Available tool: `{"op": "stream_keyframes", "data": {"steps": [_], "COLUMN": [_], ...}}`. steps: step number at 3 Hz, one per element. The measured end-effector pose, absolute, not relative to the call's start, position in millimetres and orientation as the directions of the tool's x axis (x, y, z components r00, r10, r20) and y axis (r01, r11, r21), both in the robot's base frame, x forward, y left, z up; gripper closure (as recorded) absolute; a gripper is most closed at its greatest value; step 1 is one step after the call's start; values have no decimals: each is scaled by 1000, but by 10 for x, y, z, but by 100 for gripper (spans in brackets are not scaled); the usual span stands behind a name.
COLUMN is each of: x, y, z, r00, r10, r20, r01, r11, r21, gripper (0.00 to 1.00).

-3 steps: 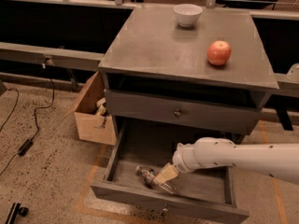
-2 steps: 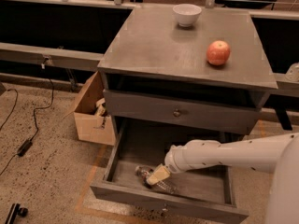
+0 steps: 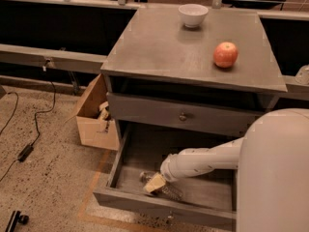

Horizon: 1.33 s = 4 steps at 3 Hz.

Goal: Pick water bottle from middle drawer and place on counter

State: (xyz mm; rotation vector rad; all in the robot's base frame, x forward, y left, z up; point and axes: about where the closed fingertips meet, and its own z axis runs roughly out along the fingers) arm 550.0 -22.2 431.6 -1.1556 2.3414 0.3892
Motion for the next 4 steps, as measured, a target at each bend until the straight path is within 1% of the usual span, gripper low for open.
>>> {"op": "stream_keyframes", "data": {"steps": [2, 4], "x": [5587, 5444], "y": [-119, -206], "z": [3955, 3794], "r00": [-523, -463], "r10": [-685, -763], "r20": [-507, -452], "r01": [-803, -848], "r11": [596, 529], "r21": [22, -25], "gripper": [0, 0]}}
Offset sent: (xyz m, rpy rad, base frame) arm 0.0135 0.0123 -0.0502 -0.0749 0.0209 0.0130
